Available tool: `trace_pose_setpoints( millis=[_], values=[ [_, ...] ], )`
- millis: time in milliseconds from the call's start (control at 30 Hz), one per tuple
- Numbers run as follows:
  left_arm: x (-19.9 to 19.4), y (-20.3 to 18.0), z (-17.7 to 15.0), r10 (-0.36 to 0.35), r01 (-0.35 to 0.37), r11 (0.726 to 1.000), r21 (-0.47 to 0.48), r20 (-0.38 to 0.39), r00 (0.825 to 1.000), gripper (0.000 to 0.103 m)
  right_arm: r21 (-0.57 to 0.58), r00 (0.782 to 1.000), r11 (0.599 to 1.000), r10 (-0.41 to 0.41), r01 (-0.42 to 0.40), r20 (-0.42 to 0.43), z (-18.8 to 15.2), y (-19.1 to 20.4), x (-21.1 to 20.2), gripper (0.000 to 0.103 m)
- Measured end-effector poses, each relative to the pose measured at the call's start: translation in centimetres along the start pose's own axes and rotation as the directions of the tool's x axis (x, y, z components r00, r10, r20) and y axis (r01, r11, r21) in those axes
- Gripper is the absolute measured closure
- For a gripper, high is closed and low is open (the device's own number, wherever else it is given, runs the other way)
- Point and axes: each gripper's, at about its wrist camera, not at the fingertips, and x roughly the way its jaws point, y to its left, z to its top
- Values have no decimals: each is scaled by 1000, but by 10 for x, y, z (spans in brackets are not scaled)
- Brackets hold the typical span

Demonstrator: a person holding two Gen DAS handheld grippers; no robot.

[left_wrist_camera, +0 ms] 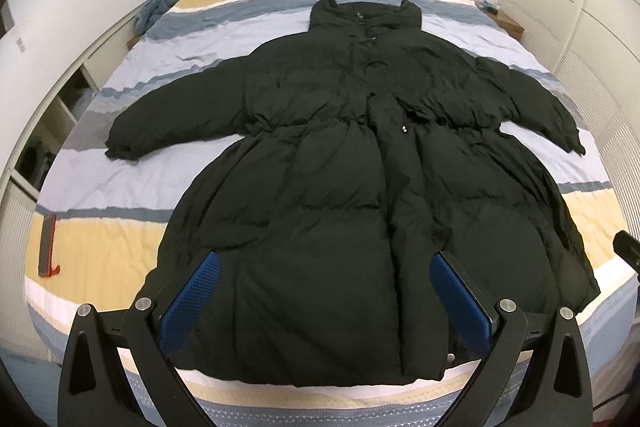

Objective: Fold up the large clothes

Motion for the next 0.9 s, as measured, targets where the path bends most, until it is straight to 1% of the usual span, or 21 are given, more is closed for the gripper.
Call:
trace_pose_setpoints(
  millis=[133,267,433,500,633,733,900],
  values=[
    [1,-2,6,-15,14,999,31,12,1000,1,20,1000,1000,-13,13,0,0,-1,1,0],
    [5,-4,9,-32,31,997,69,7,999,1,28,1000,999,-28,28,1,1,0,6,0],
    [18,0,11,-67,70,994,87,-40,997,0,41,999,998,-50,50,1,6,3,13,0],
    [26,4,13,-89,94,992,85,-66,994,1,65,998,996,-57,57,-2,7,3,18,0],
    [35,12,18,-103,112,990,88,-94,990,1,104,997,992,-71,72,-9,11,4,24,0],
    [41,18,24,-138,149,985,92,-116,984,1,129,996,988,-82,84,-23,13,7,30,0],
    [52,33,27,-198,215,972,96,-164,966,1,154,993,982,-106,113,-48,17,13,42,0]
  ],
)
